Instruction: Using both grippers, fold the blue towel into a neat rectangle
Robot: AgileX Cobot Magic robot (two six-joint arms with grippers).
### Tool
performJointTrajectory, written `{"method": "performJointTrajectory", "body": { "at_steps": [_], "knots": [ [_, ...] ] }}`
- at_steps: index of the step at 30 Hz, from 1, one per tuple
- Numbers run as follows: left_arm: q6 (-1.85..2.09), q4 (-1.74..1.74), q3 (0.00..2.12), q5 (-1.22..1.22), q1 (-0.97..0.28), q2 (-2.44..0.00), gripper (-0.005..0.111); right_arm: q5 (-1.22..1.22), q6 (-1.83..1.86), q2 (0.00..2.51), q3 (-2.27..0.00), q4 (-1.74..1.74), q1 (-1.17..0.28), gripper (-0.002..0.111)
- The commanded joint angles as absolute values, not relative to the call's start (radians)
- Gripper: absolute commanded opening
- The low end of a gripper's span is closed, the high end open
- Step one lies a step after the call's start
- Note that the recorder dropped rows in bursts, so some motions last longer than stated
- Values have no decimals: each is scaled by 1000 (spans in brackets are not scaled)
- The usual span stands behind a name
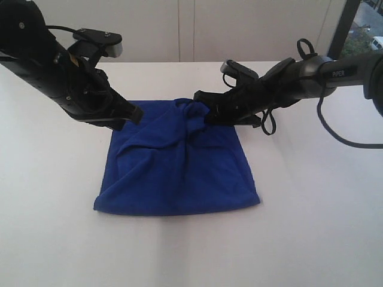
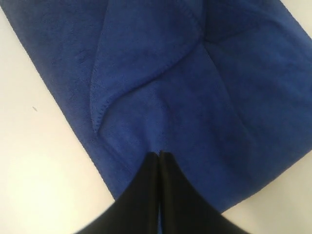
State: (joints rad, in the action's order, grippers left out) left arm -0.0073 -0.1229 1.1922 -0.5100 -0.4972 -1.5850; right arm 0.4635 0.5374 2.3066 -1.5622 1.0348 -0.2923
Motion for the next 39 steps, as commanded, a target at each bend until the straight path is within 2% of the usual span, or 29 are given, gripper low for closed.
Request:
{"method": "performJointTrajectory", "body": {
  "at_steps": [1, 4, 7, 39],
  "knots": [
    [-11, -126, 1186, -517, -502, -1577, 0, 456, 537, 2312, -1562, 1014, -299, 7],
    [-11, -126, 1186, -519, -502, -1577, 0, 454, 537, 2312, -1562, 1014, -299, 18],
    [-11, -126, 1186, -519, -502, -1577, 0, 454, 537, 2312, -1562, 1014, -299, 22],
    [-11, -126, 1186, -523, -502, -1577, 0, 439, 544, 2270, -1570, 1014, -299, 22]
  ]
}}
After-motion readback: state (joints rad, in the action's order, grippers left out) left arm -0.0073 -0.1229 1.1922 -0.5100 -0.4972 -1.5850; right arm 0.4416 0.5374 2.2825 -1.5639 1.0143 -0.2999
